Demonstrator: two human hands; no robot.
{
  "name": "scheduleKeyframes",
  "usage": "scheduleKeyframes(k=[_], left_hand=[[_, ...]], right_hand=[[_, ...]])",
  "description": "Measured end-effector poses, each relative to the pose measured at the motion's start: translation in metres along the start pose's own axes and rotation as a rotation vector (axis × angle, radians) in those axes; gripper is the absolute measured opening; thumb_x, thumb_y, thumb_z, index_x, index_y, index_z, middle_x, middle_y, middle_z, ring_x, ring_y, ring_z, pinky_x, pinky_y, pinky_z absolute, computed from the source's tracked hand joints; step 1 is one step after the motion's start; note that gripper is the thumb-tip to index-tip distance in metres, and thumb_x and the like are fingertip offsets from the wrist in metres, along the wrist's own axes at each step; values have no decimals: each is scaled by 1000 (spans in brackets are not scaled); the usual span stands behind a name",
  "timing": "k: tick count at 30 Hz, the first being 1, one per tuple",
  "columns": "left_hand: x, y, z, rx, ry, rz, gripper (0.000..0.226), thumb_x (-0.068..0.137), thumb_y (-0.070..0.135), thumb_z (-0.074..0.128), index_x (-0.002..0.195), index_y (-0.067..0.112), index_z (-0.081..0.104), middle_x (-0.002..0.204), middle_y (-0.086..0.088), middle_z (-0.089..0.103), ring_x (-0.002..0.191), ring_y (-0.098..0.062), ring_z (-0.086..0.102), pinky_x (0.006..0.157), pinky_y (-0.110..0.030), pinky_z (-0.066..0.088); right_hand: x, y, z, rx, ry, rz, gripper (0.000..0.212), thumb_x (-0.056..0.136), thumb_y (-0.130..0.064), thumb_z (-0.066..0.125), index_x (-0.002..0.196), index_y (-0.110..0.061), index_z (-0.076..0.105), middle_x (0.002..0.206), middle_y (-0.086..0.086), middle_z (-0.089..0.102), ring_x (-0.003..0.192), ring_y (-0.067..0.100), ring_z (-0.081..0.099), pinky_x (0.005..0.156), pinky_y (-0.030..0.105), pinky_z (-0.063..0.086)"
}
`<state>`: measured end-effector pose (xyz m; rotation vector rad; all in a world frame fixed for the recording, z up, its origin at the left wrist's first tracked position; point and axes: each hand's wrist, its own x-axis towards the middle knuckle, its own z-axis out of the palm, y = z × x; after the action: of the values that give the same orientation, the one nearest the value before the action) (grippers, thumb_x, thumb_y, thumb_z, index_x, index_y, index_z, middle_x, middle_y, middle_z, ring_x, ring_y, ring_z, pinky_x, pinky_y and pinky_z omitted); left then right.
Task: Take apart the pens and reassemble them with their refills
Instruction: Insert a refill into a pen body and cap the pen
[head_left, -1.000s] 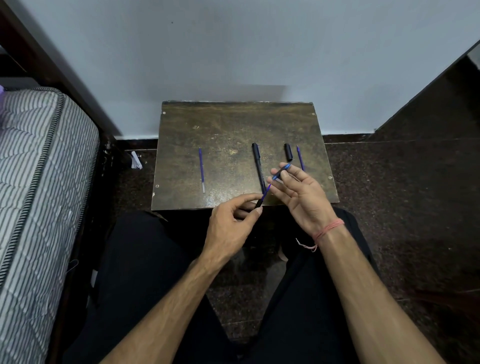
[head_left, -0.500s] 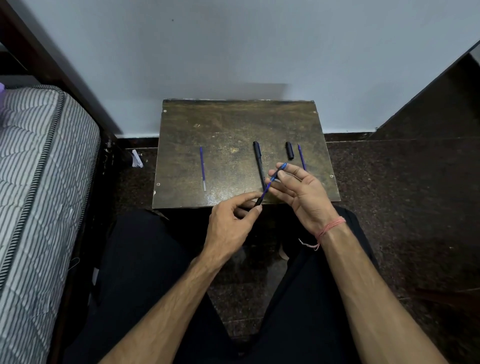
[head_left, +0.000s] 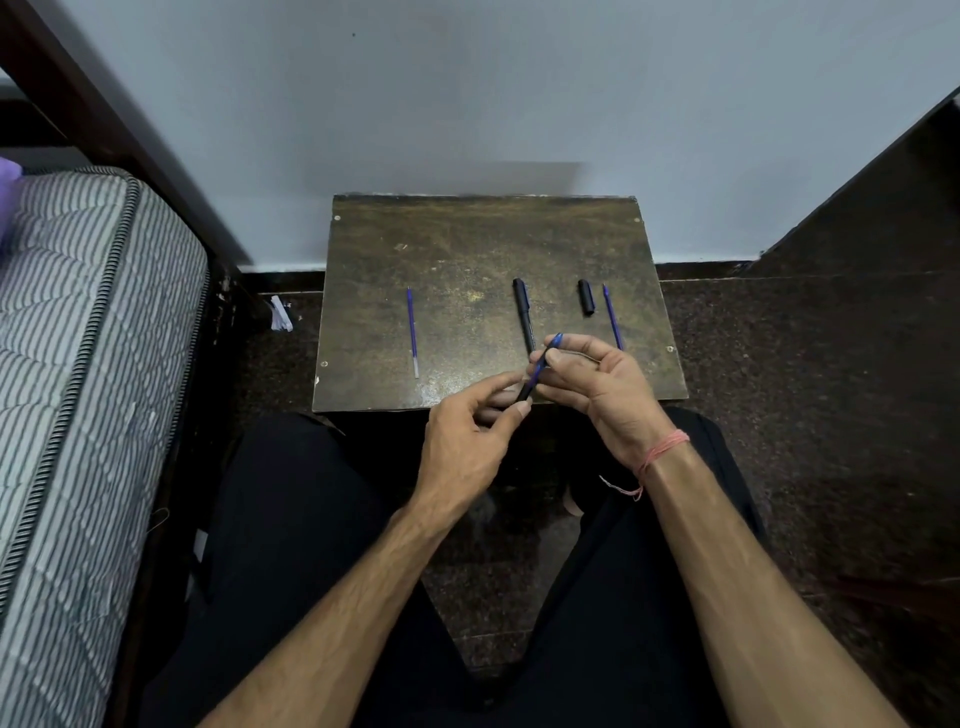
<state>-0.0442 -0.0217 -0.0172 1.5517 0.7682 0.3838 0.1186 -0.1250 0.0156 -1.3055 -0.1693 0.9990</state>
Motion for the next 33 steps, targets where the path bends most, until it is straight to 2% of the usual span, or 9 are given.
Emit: scheduleKeyframes(k=[5,8,11,16,18,22,25,28,33], left_hand=[[4,-4,-3,-52,54,-44,26,96,20,92,121,29,89,105,14,90,101,-8,87,102,-40,69],[4,-7,-4,-69,60,-58,27,94,18,93,121,23,89,105,10,90,102,-11,87,104,-46,68],[3,-7,-5,-58,54,-35,27,94,20,93,120,24,89,107,11,90,104,-8,87,103,-43,69],[0,0,-5,-132,47,0,41,98,15,89,105,55,86,106,20,89,100,-6,87,95,-26,68],[0,-2,-4,-105,66,6,38,96,15,91,105,51,84,105,23,88,103,-3,86,95,-25,67],[1,-3,-6,-101,49,-11,27,95,17,92,115,34,88,107,20,88,107,-1,85,98,-21,66],[3,-1,-5,-122,22,-23,23,100,18,89,119,29,87,110,14,90,103,-7,87,98,-27,68],[4,-3,-5,-87,31,-29,22,102,19,86,121,30,87,108,14,90,93,-6,87,92,-24,68],[1,-4,-6,-54,24,-42,32,101,22,87,133,20,84,111,7,90,96,-7,87,97,-29,68]], right_hand=[[1,9,10,-110,-18,-25,13,98,-3,78,108,-10,72,90,9,82,88,19,83,77,28,66],[2,10,12,-180,-15,-62,13,98,-3,79,102,-12,71,79,2,77,78,13,80,72,26,65],[2,11,14,-220,-5,-86,14,98,-3,79,100,-13,69,76,0,76,74,12,79,72,28,67],[1,11,12,-251,-29,-102,14,99,-6,79,113,-8,78,89,7,81,85,16,81,77,29,66],[1,12,12,-284,-24,-84,9,95,-10,83,103,-11,80,88,7,81,83,15,80,75,27,66],[1,14,14,-367,42,-94,24,88,-23,92,92,-16,70,78,-3,74,75,13,76,66,26,64],[0,10,15,-285,-19,-102,25,102,-31,77,122,-16,75,104,2,81,78,11,69,60,22,58],[0,7,11,-221,-99,-133,24,109,-12,65,131,-11,74,124,15,80,81,14,70,61,21,57],[-2,6,14,-242,4,-141,27,83,-19,92,102,-9,75,87,8,81,71,16,76,62,25,60]])
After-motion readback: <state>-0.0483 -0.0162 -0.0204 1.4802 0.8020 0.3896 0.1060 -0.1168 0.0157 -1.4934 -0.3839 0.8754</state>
